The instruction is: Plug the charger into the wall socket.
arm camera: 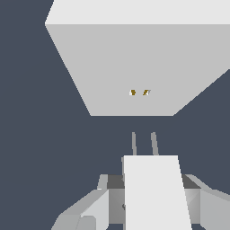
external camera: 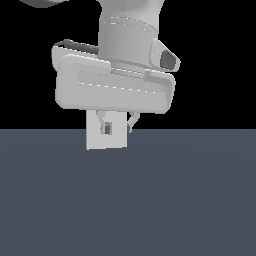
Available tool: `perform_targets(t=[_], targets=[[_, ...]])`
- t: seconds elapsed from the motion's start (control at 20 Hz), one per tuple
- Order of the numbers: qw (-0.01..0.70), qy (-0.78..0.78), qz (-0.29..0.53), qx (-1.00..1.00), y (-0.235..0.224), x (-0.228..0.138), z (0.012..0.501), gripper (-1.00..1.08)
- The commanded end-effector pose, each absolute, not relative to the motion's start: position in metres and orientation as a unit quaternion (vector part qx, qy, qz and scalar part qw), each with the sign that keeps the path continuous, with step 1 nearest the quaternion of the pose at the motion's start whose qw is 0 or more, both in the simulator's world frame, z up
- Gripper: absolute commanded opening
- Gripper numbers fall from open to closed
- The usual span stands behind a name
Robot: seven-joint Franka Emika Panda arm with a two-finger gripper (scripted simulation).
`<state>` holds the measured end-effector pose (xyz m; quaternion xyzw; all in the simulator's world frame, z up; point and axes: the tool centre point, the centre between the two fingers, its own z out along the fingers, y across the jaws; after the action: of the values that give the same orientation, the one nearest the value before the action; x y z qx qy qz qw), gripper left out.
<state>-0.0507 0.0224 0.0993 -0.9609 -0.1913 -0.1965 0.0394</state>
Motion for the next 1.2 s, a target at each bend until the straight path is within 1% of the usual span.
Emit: perform_targets(t=[0.0, 0.65, 1.15], targets=[[0.039, -0.189, -0.196, -0.962, 0.023, -0.050, 0.101, -1.00], [0.038, -0.189, -0.196, -0.962, 0.024, -0.047, 0.100, -1.00], [0.037, -0.189, -0.195, -0.962, 0.036, -0.017, 0.100, -1.00]])
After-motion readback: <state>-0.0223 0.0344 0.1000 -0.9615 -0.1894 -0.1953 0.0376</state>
